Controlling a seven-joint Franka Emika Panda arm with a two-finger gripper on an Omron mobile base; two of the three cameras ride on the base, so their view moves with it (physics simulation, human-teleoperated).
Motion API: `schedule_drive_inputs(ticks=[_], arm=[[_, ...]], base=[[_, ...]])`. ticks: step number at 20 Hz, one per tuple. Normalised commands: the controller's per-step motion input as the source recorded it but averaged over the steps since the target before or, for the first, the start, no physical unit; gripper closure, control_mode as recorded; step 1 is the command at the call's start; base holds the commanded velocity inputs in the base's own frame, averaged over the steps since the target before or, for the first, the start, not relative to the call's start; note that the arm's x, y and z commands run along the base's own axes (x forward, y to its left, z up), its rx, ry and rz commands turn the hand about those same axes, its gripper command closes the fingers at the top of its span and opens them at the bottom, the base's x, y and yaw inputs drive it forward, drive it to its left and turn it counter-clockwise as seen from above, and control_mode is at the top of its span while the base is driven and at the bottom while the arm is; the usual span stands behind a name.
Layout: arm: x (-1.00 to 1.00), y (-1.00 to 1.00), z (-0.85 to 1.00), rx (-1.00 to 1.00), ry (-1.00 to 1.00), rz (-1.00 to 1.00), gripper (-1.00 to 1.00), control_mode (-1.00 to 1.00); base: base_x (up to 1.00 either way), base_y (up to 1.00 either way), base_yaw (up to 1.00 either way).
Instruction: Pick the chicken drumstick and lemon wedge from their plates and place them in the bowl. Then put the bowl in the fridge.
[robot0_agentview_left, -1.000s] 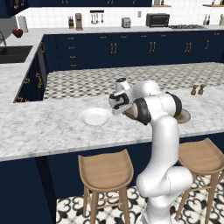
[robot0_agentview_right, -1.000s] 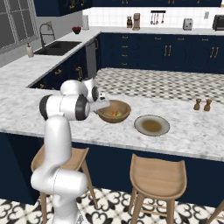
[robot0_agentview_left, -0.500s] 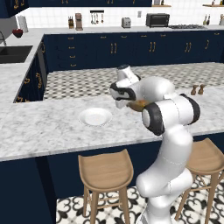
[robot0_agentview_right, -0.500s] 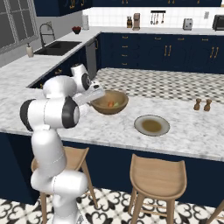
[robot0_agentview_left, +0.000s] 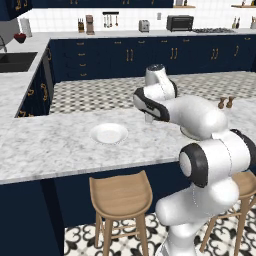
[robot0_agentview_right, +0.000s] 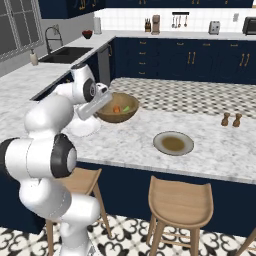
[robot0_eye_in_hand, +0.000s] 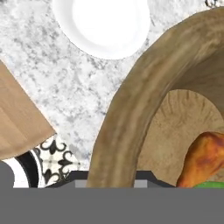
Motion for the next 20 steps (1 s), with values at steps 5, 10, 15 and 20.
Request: schedule_drive_inputs(ticks=[5, 10, 15, 20], arm=[[-0.69, -0.33, 0.18, -0.07, 0.00, 0.64, 1.00, -1.00], [-0.84, -0.27, 0.12, -0.07, 0.00, 0.42, 1.00, -1.00], [-0.62, -0.08, 0.28, -0.07, 0.04, 0.03, 1.00, -1.00], [-0.66, -0.15, 0.10, 0.00, 0.02, -0.08, 1.00, -1.00]], base=[[0.00, 0.00, 0.00], [0.00, 0.00, 0.00], [0.00, 0.00, 0.00], [0.00, 0.00, 0.00]])
